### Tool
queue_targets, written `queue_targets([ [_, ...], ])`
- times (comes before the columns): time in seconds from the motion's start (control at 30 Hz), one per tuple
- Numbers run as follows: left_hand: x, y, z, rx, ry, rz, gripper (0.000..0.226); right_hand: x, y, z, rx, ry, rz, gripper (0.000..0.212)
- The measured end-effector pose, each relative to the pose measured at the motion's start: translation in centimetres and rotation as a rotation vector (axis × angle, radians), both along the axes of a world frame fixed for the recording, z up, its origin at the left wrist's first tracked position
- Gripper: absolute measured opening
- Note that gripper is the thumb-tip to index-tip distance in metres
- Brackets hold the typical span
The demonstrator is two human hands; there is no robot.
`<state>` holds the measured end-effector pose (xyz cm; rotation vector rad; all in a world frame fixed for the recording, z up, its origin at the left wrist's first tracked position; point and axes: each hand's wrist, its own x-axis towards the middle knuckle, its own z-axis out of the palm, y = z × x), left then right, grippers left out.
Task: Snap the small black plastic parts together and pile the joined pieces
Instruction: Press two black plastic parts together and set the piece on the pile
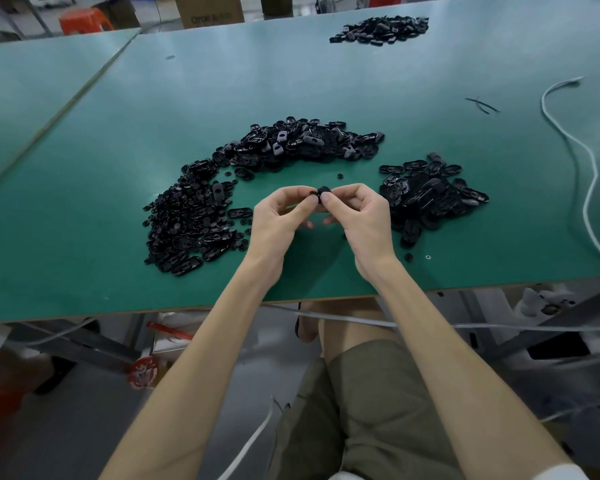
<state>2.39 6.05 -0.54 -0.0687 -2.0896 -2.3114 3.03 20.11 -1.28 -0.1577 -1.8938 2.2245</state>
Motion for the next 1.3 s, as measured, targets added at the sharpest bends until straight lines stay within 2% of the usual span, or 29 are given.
queue_targets([
  [0.17, -0.8, 0.1, -0.4, 0.078, -0.062, 0.028, 0.009, 0.0, 0.0, 0.0, -0.036, 0.035, -0.038, 0.018],
  [0.33, -0.8, -0.1, -1.1, 0.127, -0.056, 0.061, 0.009, -0.1, -0.1, -0.1, 0.09, 0.063, 0.015, 0.009],
  [0.43, -0.7, -0.1, -1.2, 0.122, -0.034, 0.064, 0.011, -0.1, -0.3, -0.1, 0.172, 0.069, 0.024, 0.005],
  [0.7, -0.6, 0.0, -1.2, 0.09, -0.02, 0.059, 0.01, 0.1, -0.3, 0.2, 0.195, 0.049, 0.023, 0.002],
  [0.9, -0.4, 0.1, -1.2, 0.067, 0.033, 0.037, 0.013, -0.2, -0.6, 0.1, 0.272, 0.024, 0.029, 0.011],
  [1.0, -0.4, 0.2, -1.2, 0.035, 0.081, 0.054, 0.017, -0.3, -0.6, 0.1, 0.25, 0.007, 0.019, 0.011],
  [1.3, -0.4, 0.1, -1.2, 0.105, 0.113, 0.089, 0.019, -0.5, -0.4, -0.5, 0.268, 0.0, -0.053, 0.009],
])
